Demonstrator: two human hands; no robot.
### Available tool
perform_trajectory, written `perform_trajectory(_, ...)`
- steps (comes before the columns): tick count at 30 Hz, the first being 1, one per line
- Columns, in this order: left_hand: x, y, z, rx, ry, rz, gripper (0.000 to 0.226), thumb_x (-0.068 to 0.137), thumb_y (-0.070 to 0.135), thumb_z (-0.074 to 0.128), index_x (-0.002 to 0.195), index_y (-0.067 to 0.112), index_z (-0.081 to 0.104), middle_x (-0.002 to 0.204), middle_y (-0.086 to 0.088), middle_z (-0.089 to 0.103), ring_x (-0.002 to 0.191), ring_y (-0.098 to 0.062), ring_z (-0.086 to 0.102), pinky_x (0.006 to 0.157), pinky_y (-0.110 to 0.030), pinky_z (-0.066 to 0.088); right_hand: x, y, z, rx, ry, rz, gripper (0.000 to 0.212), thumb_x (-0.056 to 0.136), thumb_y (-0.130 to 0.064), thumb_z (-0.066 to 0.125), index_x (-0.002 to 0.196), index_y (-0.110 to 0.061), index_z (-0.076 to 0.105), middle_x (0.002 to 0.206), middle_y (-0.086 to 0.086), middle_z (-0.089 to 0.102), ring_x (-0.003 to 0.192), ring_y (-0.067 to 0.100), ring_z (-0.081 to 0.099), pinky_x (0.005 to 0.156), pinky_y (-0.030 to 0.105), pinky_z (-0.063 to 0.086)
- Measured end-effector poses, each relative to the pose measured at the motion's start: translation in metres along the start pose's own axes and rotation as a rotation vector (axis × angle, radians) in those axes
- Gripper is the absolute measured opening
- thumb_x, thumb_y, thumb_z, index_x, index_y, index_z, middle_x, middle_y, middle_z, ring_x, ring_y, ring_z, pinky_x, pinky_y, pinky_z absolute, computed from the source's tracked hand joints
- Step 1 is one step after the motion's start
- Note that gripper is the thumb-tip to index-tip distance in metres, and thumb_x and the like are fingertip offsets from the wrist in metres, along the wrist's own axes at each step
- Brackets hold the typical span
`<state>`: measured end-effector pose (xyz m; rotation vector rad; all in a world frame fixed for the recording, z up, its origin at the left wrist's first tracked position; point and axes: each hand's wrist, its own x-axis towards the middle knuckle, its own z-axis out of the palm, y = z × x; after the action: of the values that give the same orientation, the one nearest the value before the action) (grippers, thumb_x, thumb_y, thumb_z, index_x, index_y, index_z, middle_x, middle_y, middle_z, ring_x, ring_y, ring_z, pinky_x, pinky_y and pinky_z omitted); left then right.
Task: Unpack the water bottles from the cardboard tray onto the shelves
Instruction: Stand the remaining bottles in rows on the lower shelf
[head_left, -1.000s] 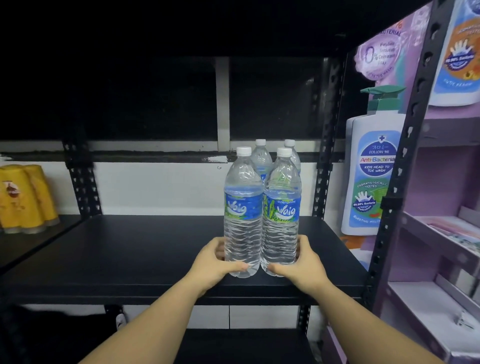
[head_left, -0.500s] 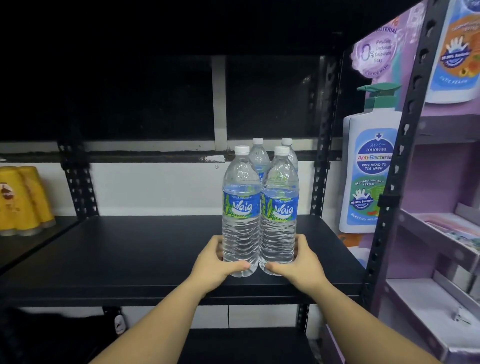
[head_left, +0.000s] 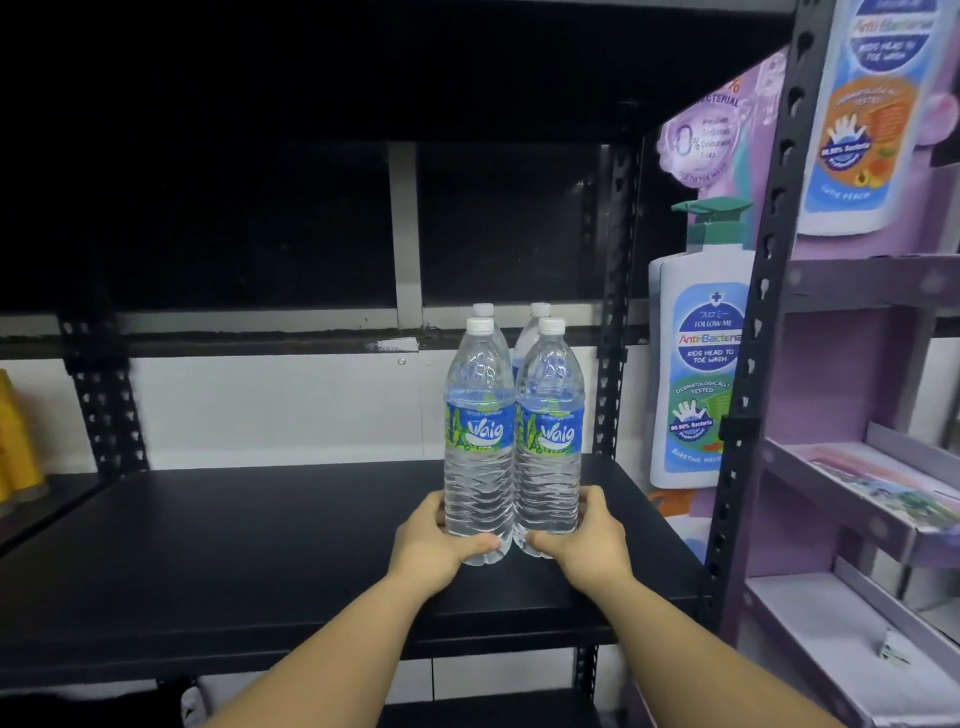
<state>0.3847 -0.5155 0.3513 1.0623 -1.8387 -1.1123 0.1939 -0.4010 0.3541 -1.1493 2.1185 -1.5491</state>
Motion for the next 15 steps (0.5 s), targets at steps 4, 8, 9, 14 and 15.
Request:
perform_trajectory(4, 0.018, 0.002, 0.011, 0.047, 0.016, -0.013, 0.081, 0.048, 0.048, 0.098, 0.117, 0.032, 0.058, 0.109, 0.015, 0.072, 0.096, -0.003, 0.072, 0.086, -0.029, 0.059, 0.02, 0.005, -0.004, -0.029, -0.03, 0.027, 0.07, 0.066, -0.027, 0.096, 0.122, -0.027, 0.054, 0.106, -0.014, 0.071, 0.093, 0.003, 0.069, 0.077, 0.022, 0.052)
perform_trajectory(8, 0.037, 0.0, 0.017, 0.066, 0.015, 0.018, 0.076, 0.048, 0.052, 0.097, 0.111, 0.033, 0.059, 0.107, 0.014, 0.074, 0.092, -0.001, 0.073, 0.086, -0.029, 0.06, 0.039, 0.013, -0.002, -0.035, -0.042, 0.022, 0.073, 0.07, -0.029, 0.094, 0.132, -0.029, 0.054, 0.107, -0.017, 0.071, 0.096, 0.002, 0.068, 0.081, 0.025, 0.052)
perform_trajectory(9, 0.041, -0.001, 0.018, 0.066, 0.012, 0.024, 0.076, 0.048, 0.053, 0.097, 0.111, 0.034, 0.059, 0.107, 0.013, 0.075, 0.09, 0.0, 0.074, 0.086, -0.03, 0.06, 0.043, 0.015, -0.001, -0.038, -0.044, 0.017, 0.074, 0.071, -0.03, 0.093, 0.134, -0.03, 0.053, 0.107, -0.018, 0.07, 0.096, 0.001, 0.067, 0.082, 0.025, 0.051)
perform_trajectory(14, 0.056, -0.006, 0.026, 0.059, 0.027, 0.038, 0.074, 0.053, 0.057, 0.096, 0.117, 0.038, 0.063, 0.107, 0.017, 0.076, 0.088, 0.004, 0.073, 0.088, -0.03, 0.06, 0.061, 0.022, 0.004, -0.096, -0.057, 0.007, 0.083, 0.068, -0.055, 0.081, 0.141, -0.048, 0.041, 0.108, -0.021, 0.072, 0.105, 0.011, 0.068, 0.097, 0.038, 0.053)
perform_trajectory(15, 0.058, -0.008, 0.028, 0.06, 0.04, 0.04, 0.074, 0.054, 0.058, 0.094, 0.118, 0.039, 0.064, 0.106, 0.018, 0.076, 0.088, 0.005, 0.073, 0.087, -0.029, 0.059, 0.063, 0.023, 0.005, -0.128, -0.062, 0.003, 0.084, 0.066, -0.062, 0.075, 0.14, -0.053, 0.037, 0.11, -0.022, 0.072, 0.108, 0.013, 0.067, 0.1, 0.042, 0.052)
